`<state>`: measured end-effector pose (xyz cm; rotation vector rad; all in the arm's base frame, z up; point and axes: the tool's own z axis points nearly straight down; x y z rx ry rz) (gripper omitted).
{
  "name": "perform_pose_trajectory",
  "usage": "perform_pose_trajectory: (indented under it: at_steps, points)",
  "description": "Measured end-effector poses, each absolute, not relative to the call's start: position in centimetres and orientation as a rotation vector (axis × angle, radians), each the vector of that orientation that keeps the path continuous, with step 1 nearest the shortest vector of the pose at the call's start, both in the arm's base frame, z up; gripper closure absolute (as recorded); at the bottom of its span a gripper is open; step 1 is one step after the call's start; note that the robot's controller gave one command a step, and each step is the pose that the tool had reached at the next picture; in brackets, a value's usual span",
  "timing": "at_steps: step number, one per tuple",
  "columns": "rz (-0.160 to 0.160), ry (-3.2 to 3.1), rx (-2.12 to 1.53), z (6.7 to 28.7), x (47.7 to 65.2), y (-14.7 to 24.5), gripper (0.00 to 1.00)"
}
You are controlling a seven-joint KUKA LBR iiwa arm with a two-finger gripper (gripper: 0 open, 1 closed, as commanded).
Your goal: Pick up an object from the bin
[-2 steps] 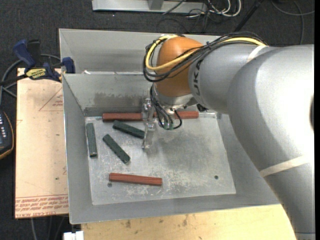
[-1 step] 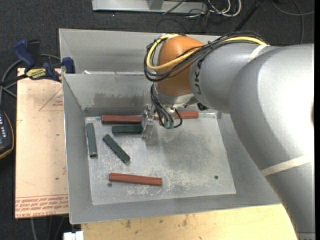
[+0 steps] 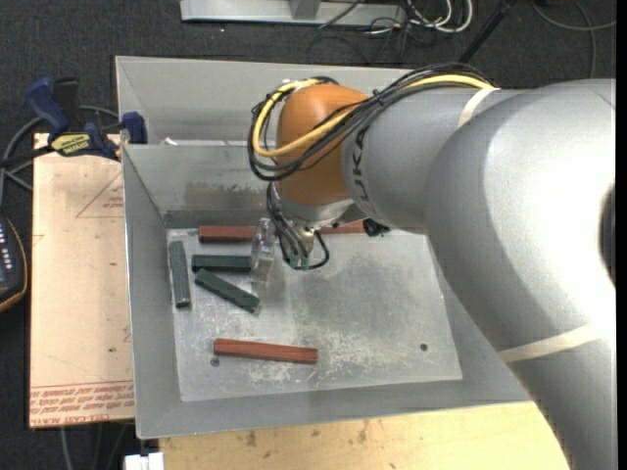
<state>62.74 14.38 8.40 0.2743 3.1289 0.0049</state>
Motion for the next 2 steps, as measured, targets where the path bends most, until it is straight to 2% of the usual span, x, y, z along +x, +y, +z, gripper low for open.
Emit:
perform_pose_trajectory:
  at_steps: [1,2]
  points:
    - [0.005,3.136,0.082,9.2,64.5,18.1,1.00]
    - [0.004,3.136,0.050,9.6,64.8,20.3,1.00]
